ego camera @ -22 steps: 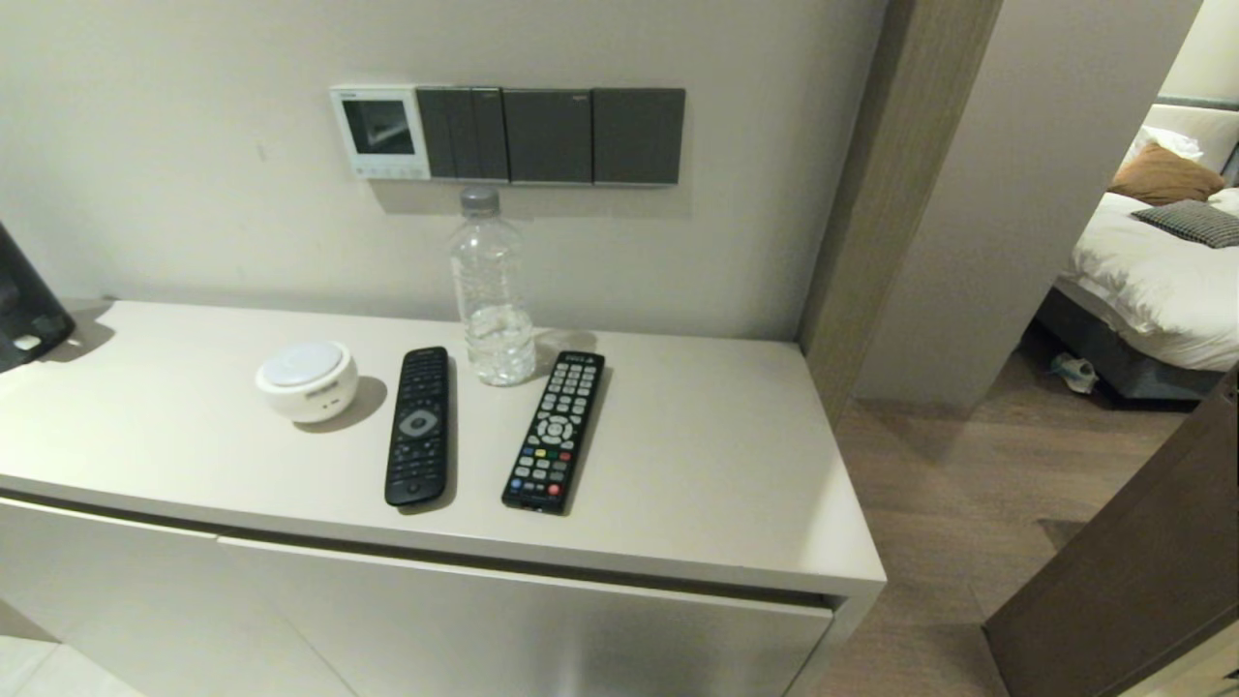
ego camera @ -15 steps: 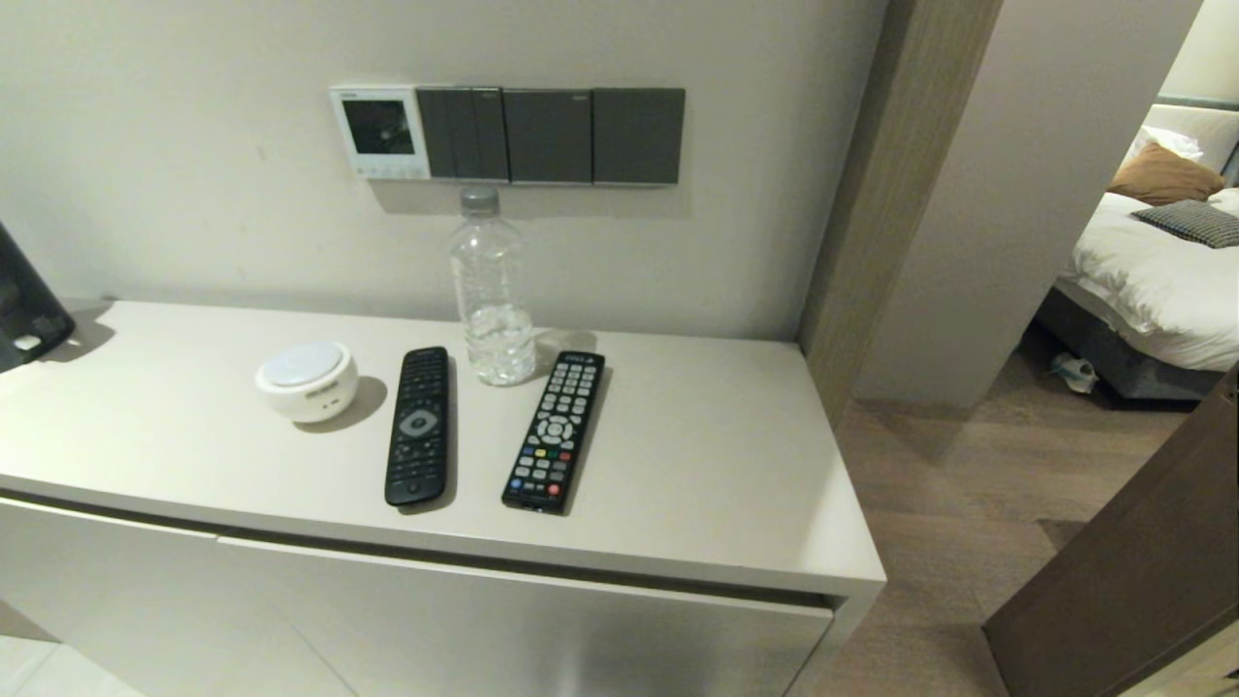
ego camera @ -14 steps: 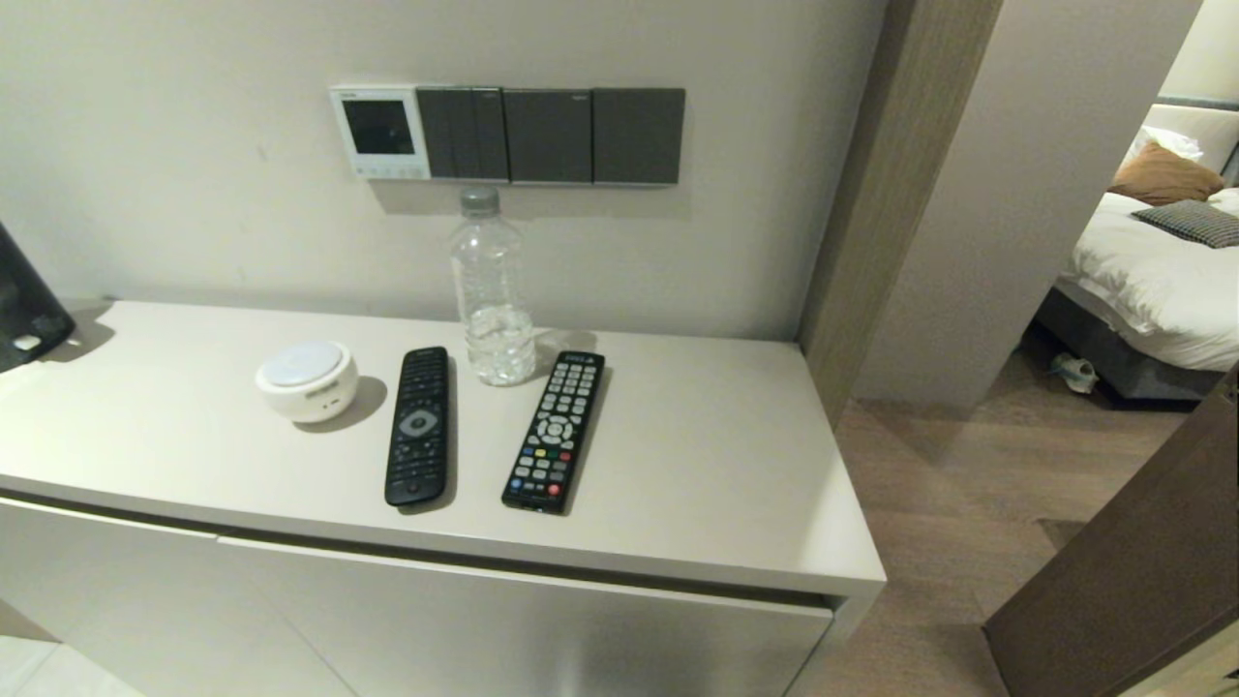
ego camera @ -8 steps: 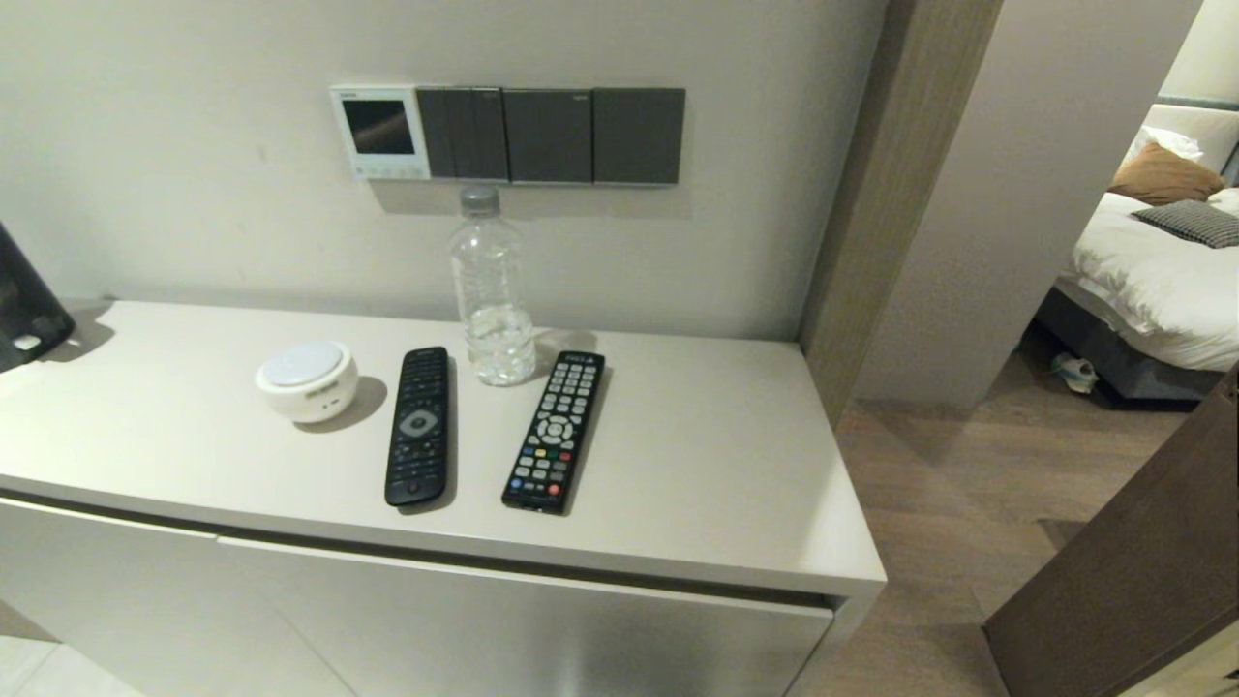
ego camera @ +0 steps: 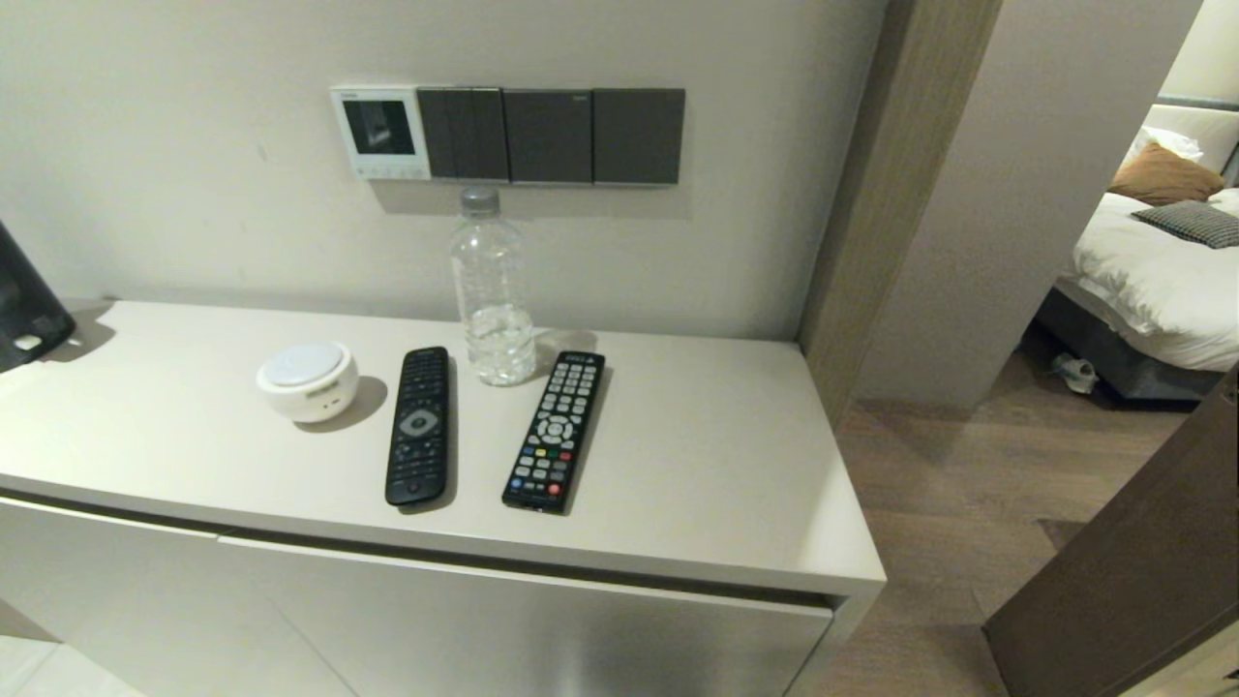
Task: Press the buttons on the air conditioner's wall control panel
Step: Turn on the central air conditioner
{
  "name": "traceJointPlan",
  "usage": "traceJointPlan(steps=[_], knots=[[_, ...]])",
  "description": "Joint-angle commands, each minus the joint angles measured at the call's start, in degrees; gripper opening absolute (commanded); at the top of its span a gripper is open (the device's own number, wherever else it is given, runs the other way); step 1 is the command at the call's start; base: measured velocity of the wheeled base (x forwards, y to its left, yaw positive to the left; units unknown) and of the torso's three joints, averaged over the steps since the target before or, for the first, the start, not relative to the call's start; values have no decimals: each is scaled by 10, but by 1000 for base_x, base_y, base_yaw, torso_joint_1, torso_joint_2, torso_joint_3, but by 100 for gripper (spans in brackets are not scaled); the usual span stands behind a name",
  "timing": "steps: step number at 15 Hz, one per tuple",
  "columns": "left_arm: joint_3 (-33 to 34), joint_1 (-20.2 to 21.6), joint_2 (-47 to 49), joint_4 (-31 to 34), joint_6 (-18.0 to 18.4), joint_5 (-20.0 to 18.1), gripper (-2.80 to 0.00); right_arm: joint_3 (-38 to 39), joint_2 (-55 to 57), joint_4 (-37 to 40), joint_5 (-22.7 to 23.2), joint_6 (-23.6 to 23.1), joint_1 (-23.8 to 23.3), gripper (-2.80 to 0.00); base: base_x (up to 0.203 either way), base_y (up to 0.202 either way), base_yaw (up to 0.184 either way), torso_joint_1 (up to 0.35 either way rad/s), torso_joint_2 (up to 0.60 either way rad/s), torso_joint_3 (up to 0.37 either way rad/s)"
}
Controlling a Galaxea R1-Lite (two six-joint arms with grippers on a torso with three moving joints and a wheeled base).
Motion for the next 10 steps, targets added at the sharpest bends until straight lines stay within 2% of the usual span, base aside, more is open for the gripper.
traceJointPlan(steps=[1, 5, 8, 10], knots=[[-97, 0, 188, -13, -15, -4, -280, 1, 1, 0, 0, 0, 0, -280, 0, 0, 0, 0, 0, 0], [-236, -17, 426, -71, -44, -17, -280, 1, 1, 0, 0, 0, 0, -280, 0, 0, 0, 0, 0, 0], [-373, -67, 574, -103, -94, -21, -280, 1, 1, 0, 0, 0, 0, -280, 0, 0, 0, 0, 0, 0], [-453, -97, 646, -111, -115, -22, -280, 1, 1, 0, 0, 0, 0, -280, 0, 0, 0, 0, 0, 0]])
